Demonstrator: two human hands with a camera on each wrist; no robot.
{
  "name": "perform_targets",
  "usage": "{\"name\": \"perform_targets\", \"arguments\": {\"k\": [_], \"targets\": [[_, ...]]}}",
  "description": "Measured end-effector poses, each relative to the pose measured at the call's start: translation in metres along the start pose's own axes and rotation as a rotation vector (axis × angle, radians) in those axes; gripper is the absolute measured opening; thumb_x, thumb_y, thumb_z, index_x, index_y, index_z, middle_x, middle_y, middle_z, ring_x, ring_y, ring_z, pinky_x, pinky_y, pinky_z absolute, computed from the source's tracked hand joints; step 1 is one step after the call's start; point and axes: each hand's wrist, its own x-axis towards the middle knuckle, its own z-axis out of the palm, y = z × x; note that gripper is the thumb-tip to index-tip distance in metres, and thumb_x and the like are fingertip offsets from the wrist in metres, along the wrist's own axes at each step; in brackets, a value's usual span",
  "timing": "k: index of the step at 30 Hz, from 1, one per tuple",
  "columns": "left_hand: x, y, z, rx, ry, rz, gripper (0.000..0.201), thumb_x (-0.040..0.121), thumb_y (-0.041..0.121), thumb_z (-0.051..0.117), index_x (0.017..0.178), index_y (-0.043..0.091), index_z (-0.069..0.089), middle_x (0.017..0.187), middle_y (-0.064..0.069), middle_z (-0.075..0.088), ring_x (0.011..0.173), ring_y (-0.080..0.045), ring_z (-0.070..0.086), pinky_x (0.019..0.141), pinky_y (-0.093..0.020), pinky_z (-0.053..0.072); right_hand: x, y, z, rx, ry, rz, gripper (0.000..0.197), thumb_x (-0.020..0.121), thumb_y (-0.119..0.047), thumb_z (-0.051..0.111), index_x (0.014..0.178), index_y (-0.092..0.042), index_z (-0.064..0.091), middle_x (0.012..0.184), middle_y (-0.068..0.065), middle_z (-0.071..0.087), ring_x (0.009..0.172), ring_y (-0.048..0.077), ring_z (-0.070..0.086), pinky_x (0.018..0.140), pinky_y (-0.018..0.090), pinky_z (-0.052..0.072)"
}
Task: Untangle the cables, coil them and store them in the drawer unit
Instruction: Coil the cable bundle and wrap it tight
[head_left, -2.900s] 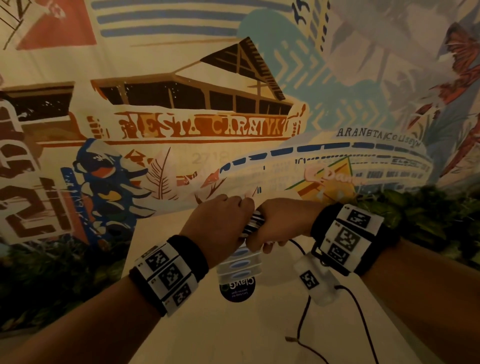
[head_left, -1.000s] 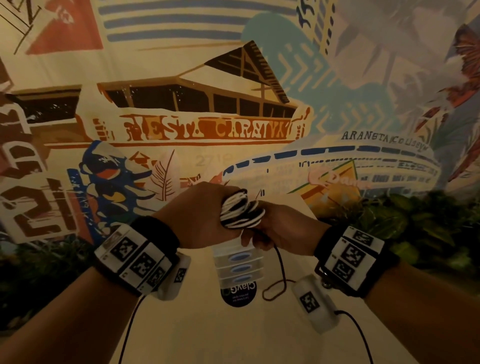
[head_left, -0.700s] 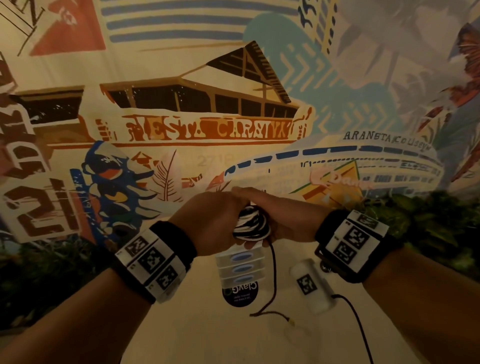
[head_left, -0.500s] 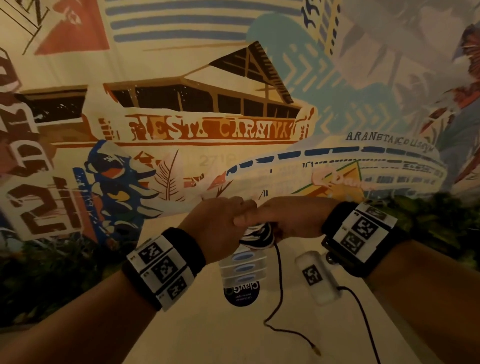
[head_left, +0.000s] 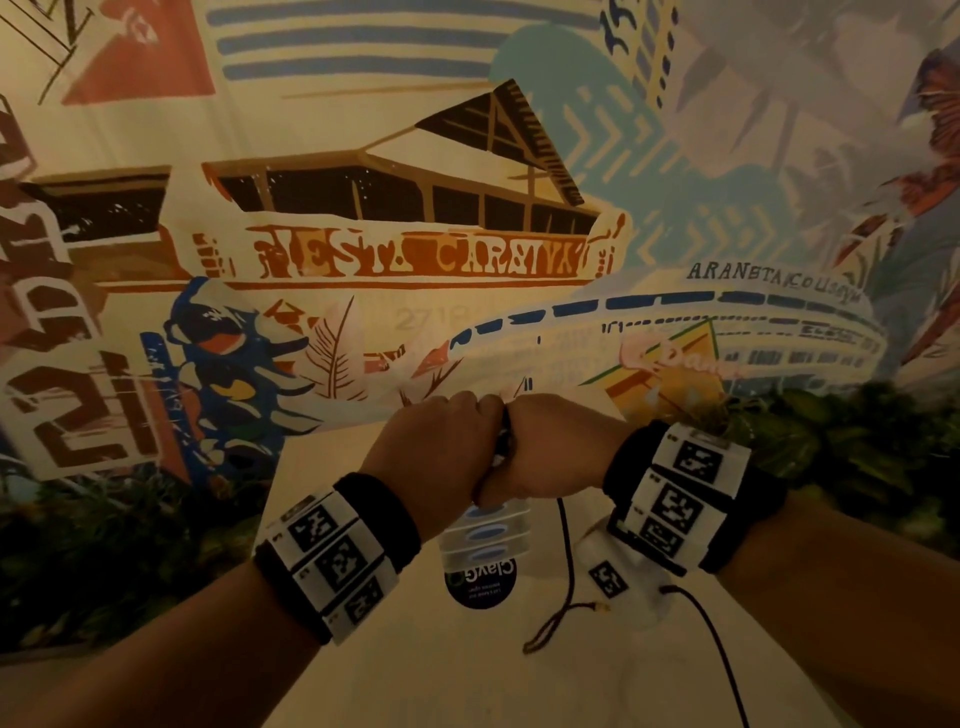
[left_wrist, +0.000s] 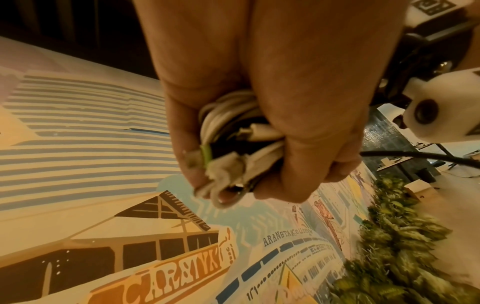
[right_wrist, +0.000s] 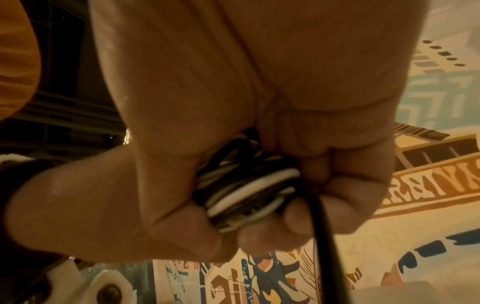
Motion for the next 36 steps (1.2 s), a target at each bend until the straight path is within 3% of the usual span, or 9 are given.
{"name": "perform_targets", "arguments": {"k": [7,10,14,18,21,24,27,33,36], "targets": [[-0.007,-0.017,-0.009,-0.199,0.086,0.083,0.096,0.079,0.072,0.049,0.156,0.04,0.002,0.138,0.006,0.057,0.116,-0.018,0.06,0.086,-0.036,0.057,-0.007,0.009,-0.004,0.234,-0.048,0.006,0.007,0.079,-0.022,0.08,0.082,-0.019,0.075,0.069,-0.006,0.069,0.062,0.002,0.061,0.067,0.023,0.051],[-0.014,-0.04,-0.01,-0.436,0.109,0.041,0.123,0.07,0.07,0.076,0.157,0.046,-0.008,0.151,0.012,0.047,0.131,-0.011,0.051,0.101,-0.04,0.052,-0.015,0.018,-0.013,0.429,-0.047,0.002,0.036,0.084,-0.011,0.076,0.055,-0.03,0.067,0.054,-0.007,0.059,0.049,0.003,0.053,0.058,0.016,0.044],[-0.024,-0.063,0.008,-1.016,0.061,-0.065,0.14,0.049,0.064,0.091,0.155,0.055,-0.001,0.144,0.03,0.046,0.13,0.006,0.048,0.11,-0.039,0.046,-0.022,0.023,-0.012,0.628,-0.038,-0.051,0.031,0.087,-0.012,0.069,0.067,0.005,0.053,0.065,0.02,0.045,0.058,0.015,0.045,0.057,0.017,0.04],[-0.022,-0.05,0.018,-1.435,0.032,0.016,0.099,0.042,0.064,0.094,0.132,0.062,0.051,0.133,0.027,0.061,0.127,-0.003,0.057,0.107,-0.042,0.048,-0.019,0.009,0.0,0.771,-0.032,-0.18,0.044,0.075,-0.024,0.07,0.087,0.015,0.053,0.083,0.028,0.053,0.078,0.032,0.052,0.073,0.036,0.049],[-0.022,-0.038,0.006,-1.498,-0.019,0.146,0.054,0.056,0.064,0.087,0.106,0.047,0.075,0.111,0.024,0.073,0.11,0.001,0.067,0.092,-0.02,0.053,-0.017,-0.006,0.01,0.908,-0.125,-0.292,0.056,0.077,-0.015,0.068,0.124,0.011,0.051,0.115,0.045,0.052,0.107,0.059,0.053,0.096,0.071,0.044],[-0.021,-0.028,-0.014,-1.511,-0.003,0.296,0.034,0.073,0.055,0.073,0.09,0.026,0.07,0.099,0.038,0.07,0.105,0.015,0.062,0.086,-0.005,0.048,-0.016,-0.013,0.016,1.003,-0.219,-0.331,0.066,0.072,-0.015,0.065,0.121,0.023,0.043,0.096,0.034,0.051,0.082,0.036,0.052,0.076,0.045,0.046],[-0.018,-0.024,-0.02,-1.603,0.146,0.376,0.029,0.081,0.047,0.073,0.102,0.028,0.074,0.104,0.021,0.073,0.102,0.001,0.068,0.08,-0.015,0.055,-0.018,-0.02,0.013,1.085,-0.257,-0.385,0.043,0.074,-0.017,0.065,0.116,-0.007,0.058,0.083,0.003,0.06,0.069,0.012,0.056,0.066,0.027,0.049],[-0.013,-0.019,-0.021,-1.666,0.228,0.335,0.023,0.079,0.048,0.079,0.094,0.03,0.076,0.096,0.008,0.075,0.104,-0.016,0.07,0.089,-0.032,0.054,-0.021,-0.024,0.0,0.997,-0.304,-0.361,0.012,0.076,-0.027,0.069,0.085,-0.033,0.073,0.081,0.007,0.062,0.081,0.034,0.058,0.071,0.033,0.057],[-0.009,-0.028,-0.018,-1.588,0.268,0.272,0.018,0.082,0.04,0.08,0.088,0.023,0.076,0.091,-0.004,0.074,0.098,-0.031,0.07,0.096,-0.048,0.054,-0.019,-0.021,0.005,0.908,-0.264,-0.275,0.014,0.078,-0.038,0.073,0.078,-0.024,0.071,0.076,0.006,0.061,0.074,0.027,0.059,0.075,0.04,0.054]]}}
